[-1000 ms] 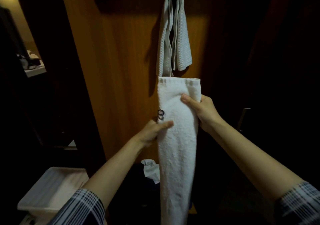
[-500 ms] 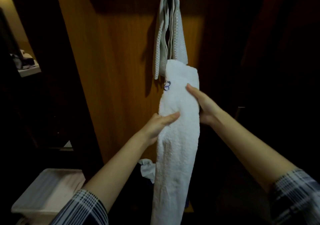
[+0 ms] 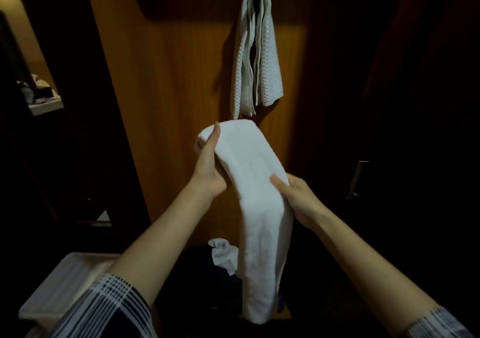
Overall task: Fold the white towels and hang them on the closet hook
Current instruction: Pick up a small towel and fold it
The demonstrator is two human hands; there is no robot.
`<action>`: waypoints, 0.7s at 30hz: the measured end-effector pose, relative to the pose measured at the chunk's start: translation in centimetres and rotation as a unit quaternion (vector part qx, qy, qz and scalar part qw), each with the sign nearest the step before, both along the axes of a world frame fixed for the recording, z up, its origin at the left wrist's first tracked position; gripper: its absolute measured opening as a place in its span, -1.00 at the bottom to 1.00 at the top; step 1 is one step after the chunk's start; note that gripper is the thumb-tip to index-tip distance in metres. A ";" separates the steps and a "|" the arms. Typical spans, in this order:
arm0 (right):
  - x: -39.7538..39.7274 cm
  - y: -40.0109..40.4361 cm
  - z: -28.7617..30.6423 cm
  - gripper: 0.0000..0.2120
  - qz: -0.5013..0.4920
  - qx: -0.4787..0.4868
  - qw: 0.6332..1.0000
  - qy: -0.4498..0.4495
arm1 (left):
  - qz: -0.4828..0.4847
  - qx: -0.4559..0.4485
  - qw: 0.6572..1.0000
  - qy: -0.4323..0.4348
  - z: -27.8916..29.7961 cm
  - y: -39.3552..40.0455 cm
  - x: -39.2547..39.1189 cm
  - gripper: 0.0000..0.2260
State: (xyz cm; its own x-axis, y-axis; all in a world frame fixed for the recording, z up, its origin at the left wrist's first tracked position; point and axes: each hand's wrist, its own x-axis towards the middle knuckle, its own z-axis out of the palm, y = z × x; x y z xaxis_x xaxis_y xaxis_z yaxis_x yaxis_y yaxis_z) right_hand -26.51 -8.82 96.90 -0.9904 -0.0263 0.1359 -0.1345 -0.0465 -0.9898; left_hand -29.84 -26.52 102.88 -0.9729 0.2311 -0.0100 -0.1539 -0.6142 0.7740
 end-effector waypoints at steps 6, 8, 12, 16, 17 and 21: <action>-1.6 -0.2 4.5 -0.76 -0.028 0.122 0.991 -0.044 | -0.081 -0.032 0.996 -0.005 -1.3 2.4 1.9 -0.61; -1.8 -0.3 4.5 -0.69 -0.135 0.242 0.960 -0.036 | -0.017 -0.061 0.998 -0.022 -0.7 3.1 1.4 -0.75; 0.9 -0.6 3.0 -0.82 -0.312 0.233 0.914 0.110 | 0.001 -0.123 0.992 -0.039 0.9 5.0 0.7 -0.51; 4.6 -2.7 0.6 -0.63 -0.147 0.096 0.981 0.079 | -0.022 -0.173 0.985 0.014 3.2 6.8 0.9 -0.31; 4.9 -3.4 0.1 -0.58 -0.066 0.051 0.996 -0.012 | -0.034 -0.180 0.983 0.030 3.8 7.3 1.2 -0.29; 3.2 -4.4 0.0 -0.41 0.053 -0.268 0.946 -0.174 | -0.034 -0.176 0.982 0.054 6.2 8.1 0.7 -0.34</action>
State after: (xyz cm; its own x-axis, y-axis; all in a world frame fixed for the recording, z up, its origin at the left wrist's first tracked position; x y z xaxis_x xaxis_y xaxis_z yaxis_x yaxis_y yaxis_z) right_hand -23.33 -13.25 96.93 -0.9733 -0.1475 -0.1760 0.2286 -0.5489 -0.8040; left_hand -29.15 -18.41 109.12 -0.9551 0.2964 0.0026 -0.0898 -0.2976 0.9505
